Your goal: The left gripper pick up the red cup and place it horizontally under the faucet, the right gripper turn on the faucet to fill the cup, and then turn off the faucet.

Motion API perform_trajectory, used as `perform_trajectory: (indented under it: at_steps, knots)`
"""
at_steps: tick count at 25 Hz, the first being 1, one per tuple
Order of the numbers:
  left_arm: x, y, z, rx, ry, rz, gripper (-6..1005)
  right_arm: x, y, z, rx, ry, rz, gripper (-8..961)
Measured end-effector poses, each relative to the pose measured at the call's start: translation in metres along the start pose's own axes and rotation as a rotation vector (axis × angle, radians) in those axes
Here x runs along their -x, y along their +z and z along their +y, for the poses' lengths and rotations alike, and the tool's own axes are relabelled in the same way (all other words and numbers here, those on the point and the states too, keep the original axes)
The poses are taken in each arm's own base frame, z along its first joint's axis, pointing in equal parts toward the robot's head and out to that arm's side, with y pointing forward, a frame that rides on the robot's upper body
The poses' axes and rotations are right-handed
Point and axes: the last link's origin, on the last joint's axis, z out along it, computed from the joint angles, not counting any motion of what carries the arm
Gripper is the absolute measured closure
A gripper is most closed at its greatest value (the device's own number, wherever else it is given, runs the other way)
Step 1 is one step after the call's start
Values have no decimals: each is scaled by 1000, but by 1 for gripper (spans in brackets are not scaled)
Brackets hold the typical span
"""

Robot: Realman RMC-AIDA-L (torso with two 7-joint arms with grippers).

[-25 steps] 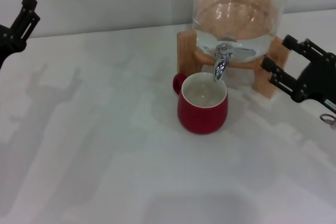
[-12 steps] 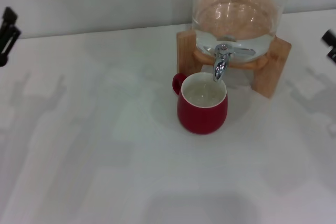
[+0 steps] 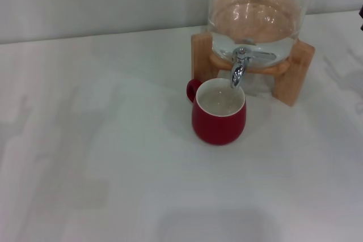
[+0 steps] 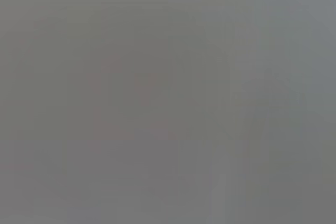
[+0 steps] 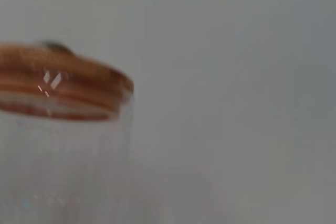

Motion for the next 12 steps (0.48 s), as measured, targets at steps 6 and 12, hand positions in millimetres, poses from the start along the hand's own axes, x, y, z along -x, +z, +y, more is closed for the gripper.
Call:
perform_trajectory:
  at_steps: [6,12]
  knots:
    - [3,1,-8,-32,3,14,109,-5,7,-5,-59,-16,29,279]
    - [2,7,-8,-25,5,17,110,-6,7,-10,-98,-13,40,279]
